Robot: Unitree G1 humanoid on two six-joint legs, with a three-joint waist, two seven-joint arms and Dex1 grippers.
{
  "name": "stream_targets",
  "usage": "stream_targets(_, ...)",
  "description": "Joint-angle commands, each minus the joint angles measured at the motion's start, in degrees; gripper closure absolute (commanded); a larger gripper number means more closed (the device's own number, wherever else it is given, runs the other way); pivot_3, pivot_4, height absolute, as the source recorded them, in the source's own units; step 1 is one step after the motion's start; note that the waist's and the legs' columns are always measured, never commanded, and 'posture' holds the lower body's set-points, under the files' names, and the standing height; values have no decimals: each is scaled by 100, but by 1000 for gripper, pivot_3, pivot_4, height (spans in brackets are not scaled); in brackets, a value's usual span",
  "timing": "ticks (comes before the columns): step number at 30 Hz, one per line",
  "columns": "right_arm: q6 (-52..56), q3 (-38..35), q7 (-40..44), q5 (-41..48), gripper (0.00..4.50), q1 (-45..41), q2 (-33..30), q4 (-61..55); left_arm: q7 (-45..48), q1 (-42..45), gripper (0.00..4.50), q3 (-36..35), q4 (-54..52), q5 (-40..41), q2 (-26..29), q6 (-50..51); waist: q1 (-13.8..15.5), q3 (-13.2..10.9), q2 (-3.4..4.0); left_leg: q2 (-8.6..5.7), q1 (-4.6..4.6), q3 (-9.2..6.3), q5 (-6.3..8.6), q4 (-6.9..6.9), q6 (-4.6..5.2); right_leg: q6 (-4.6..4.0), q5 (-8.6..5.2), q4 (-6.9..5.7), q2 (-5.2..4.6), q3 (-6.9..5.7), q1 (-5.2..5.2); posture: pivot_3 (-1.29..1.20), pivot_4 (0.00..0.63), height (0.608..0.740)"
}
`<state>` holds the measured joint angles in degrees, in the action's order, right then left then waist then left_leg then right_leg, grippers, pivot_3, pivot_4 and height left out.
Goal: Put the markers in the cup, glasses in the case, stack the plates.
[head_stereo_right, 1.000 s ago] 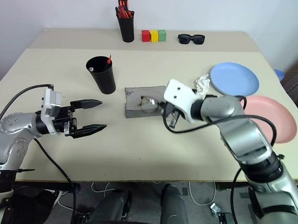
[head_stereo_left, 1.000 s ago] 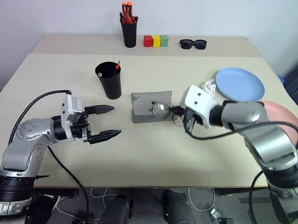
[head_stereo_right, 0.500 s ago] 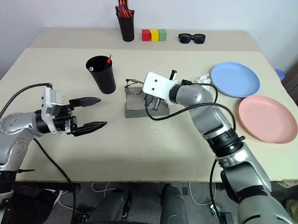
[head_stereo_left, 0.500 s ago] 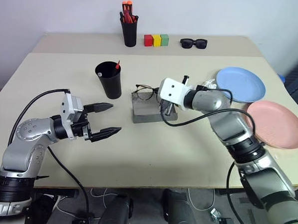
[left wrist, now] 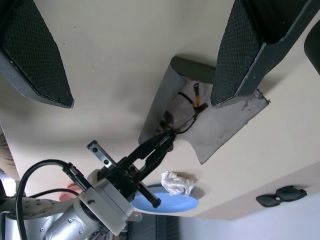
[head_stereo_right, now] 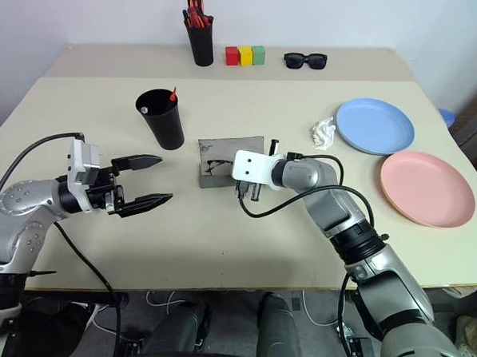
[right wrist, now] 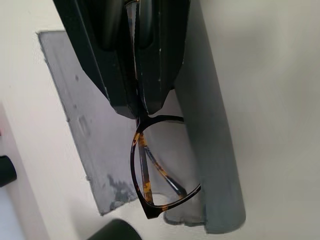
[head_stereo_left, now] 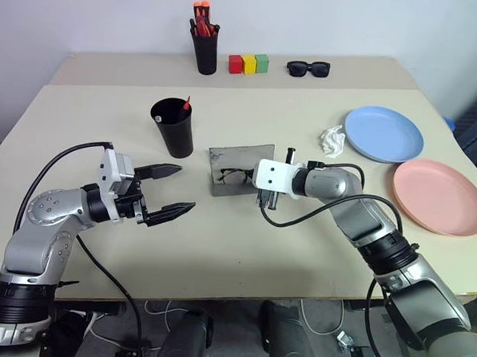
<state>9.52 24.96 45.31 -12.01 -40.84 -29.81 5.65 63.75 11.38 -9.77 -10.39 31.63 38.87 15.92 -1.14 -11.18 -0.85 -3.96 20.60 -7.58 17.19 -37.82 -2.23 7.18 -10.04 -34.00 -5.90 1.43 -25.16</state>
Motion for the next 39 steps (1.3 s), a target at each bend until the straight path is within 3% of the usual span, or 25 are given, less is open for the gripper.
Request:
stream_targets(1, 70, -224, 194, 181, 3855, -58, 51, -234, 20, 97, 0, 11, -115, -9, 52, -110, 6, 0, 0, 0, 0, 0, 0, 0, 0, 0, 0, 0, 0, 0, 0, 0, 150, 740)
stream_targets(2, 35, -223, 246, 170, 3608, -52, 28, -220, 17, 115, 0, 16, -104, -15, 51, -113, 8, 0, 0, 0, 0, 0, 0, 0, 0, 0, 0, 0, 0, 0, 0, 0, 150, 740)
stream_targets(8, -165, -298, 227, 84, 594, -62, 9, -171, 11, 119, 0, 23, -101, -51, 53, -160, 10, 0, 0, 0, -1, 0, 0, 0, 0, 0, 0, 0, 0, 0, 1, 0, 150, 740)
stream_targets(9, -141, -349, 200, 99, 187, -70, 28, -172, 2, 121, 0, 24, -95, -53, 52, -147, 10, 0, 0, 0, -1, 0, 0, 0, 0, 0, 0, 0, 0, 0, 1, 0, 150, 740)
stream_targets(10, -69, -431, 179, 165, 84, -76, 73, -185, -10, 128, 0, 33, -84, -66, 58, -124, 9, 0, 0, 0, -1, 0, 0, 0, 0, 0, 0, 0, 0, 0, 2, 0, 150, 740)
stream_targets(16, 1117, -1587, 118, 1674, 84, -49, 735, -865, -433, 466, 0, 131, 143, -207, -50, 141, 15, -1, 1, 1, 0, -4, 0, 2, -1, -1, 1, -1, 1, 0, 0, 0, 150, 740)
stream_targets(23, 1793, -2455, -31, 2614, 84, 353, 678, -1568, -1253, 1192, 0, 306, 568, -390, -617, 316, 46, 0, 0, -5, 0, -10, 0, 0, -1, 0, 2, 1, -1, 0, 6, 0, 150, 740)
stream_targets(26, 2539, -3047, 75, 3724, 0, 793, 696, -2263, -1524, 1577, 869, 526, 846, -622, -928, 286, 46, 0, 0, -4, -1, -9, -1, 2, -1, 0, 2, -1, -1, 0, 4, 0, 150, 740)
stream_targets(33, 2502, -3116, 93, 4012, 0, 1946, 258, -3071, -2331, 2685, 4463, 1077, 2114, -1498, -1716, -48, 54, 1, -2, -6, -6, -4, -1, 2, 0, 3, 1, 8, -2, 0, 17, 0, 150, 740)
stream_targets(39, 2359, -2980, -156, 3942, 0, 2130, 187, -3177, -3191, 3992, 4463, 1333, 4004, -2331, -2375, -639, 56, 0, -3, -4, -10, -3, -1, -8, 0, 5, 1, 6, 0, -1, 22, 0, 150, 740)
